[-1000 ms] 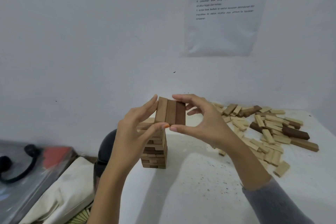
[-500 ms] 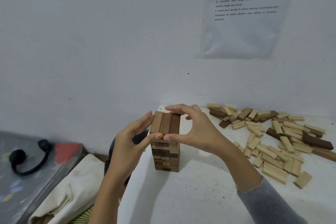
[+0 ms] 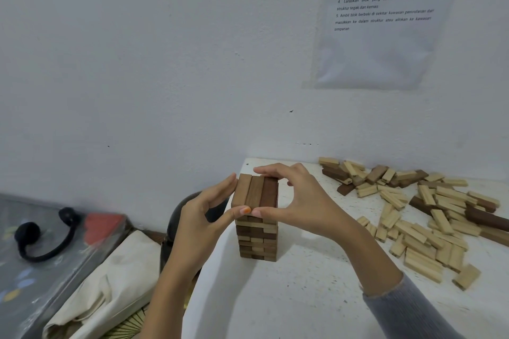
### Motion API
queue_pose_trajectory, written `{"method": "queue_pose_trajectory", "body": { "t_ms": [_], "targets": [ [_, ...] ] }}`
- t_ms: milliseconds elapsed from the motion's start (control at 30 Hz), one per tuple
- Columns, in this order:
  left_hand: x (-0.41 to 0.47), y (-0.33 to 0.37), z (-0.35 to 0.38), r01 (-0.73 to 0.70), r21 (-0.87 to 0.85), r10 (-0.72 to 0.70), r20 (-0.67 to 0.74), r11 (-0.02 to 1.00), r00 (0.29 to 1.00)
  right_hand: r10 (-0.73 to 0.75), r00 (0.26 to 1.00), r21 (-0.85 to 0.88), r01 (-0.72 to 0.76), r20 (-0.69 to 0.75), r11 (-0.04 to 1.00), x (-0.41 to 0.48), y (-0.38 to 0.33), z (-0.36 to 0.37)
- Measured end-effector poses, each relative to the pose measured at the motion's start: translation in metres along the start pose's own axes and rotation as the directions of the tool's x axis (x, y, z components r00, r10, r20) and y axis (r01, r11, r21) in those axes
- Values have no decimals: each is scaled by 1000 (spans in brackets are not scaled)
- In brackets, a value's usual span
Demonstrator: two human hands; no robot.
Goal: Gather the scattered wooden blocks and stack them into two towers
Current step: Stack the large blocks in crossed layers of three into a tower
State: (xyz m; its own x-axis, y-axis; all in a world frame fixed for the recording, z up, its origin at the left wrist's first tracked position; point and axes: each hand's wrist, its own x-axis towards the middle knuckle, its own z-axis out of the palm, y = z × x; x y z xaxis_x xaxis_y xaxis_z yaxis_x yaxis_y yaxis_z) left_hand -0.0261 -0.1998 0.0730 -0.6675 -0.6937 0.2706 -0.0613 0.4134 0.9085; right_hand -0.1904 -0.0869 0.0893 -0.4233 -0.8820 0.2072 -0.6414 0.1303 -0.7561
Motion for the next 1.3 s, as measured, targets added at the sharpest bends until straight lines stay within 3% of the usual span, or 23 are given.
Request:
{"method": "queue_pose_trajectory", "body": {
  "t_ms": [300,433,533,667,767,933,1300],
  "targets": [
    [-1,-3,0,-18,62,17,15,998,1000,25,1000,63,-25,-8,998,-9,-3,1],
    [-3,7,3,45,-60,-47,-37,997,998,99,989,320,-59,-111,946,-20,-7,5],
    [0,11,11,90,-177,-105,-74,980,992,282,918,533,-95,-280,840,-23,-9,22],
    [9,18,29,258,-280,-284,-57,925,957,430,859,678,-141,-279,721,-24,-14,46],
    [12,24,40,334,-371,-365,-12,866,931,439,868,705,-162,-230,691,-21,-22,56],
    [9,29,52,342,-424,-368,22,839,930,449,876,704,-208,-175,679,-14,-32,66],
    [10,32,51,350,-359,-394,-53,865,918,477,869,691,-262,-134,673,-6,-32,71]
  ]
}}
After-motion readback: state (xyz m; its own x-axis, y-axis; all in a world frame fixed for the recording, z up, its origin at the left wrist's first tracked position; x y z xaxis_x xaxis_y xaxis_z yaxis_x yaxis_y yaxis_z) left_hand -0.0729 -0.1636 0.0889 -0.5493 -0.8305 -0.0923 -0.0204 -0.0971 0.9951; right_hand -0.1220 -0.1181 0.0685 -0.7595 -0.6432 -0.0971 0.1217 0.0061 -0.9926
